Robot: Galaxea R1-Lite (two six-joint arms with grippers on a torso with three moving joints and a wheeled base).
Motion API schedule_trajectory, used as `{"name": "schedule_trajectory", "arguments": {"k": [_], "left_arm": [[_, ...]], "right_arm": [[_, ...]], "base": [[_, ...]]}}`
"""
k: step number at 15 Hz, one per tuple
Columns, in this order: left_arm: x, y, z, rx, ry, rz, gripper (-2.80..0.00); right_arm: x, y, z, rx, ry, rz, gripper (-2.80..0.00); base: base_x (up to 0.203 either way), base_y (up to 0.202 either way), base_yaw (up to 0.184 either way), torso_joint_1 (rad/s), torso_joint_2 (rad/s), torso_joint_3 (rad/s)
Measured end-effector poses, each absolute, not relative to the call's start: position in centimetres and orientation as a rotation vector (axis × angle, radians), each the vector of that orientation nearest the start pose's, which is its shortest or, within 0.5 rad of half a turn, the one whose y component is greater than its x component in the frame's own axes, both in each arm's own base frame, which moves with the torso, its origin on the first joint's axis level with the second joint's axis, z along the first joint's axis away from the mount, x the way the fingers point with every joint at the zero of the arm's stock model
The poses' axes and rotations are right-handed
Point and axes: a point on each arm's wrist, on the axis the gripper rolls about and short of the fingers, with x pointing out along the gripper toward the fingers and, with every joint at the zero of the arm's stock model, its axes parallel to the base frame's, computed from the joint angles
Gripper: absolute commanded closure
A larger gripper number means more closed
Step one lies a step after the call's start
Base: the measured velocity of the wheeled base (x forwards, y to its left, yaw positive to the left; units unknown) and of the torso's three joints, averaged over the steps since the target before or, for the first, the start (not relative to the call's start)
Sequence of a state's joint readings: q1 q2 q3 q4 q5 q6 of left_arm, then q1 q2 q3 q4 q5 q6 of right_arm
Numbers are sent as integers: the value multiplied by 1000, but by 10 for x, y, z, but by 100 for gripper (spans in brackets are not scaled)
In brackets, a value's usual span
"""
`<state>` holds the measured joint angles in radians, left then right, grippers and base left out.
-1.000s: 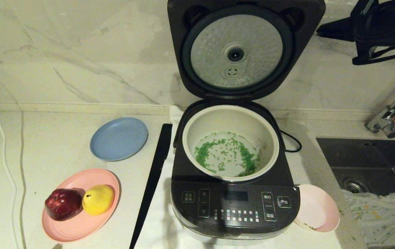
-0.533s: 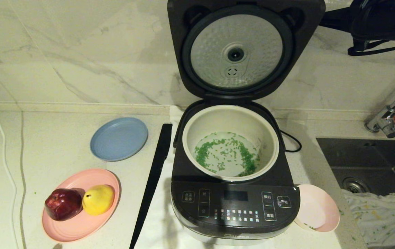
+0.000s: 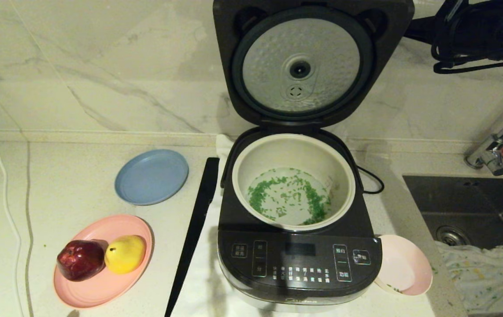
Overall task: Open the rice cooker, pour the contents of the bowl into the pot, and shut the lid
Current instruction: Close the rice cooker
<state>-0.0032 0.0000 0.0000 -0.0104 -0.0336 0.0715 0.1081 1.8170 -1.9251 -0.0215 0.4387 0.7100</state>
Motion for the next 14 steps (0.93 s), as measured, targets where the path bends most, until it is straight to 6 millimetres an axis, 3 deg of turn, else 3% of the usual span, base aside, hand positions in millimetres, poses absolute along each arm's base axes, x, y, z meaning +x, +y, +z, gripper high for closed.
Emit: {"name": "schedule_trajectory", "arguments": {"k": [5,14], "left_arm": [[-23,-1,77,72,-12,-36,0],[-23,-1,77,72,-12,-36,0]], "right_arm": [[348,50,396,645,15,653,0],[379,56,375,631,-4,702,0]], "base": [[0,0,0,0,0,0],[0,0,0,0,0,0]]}}
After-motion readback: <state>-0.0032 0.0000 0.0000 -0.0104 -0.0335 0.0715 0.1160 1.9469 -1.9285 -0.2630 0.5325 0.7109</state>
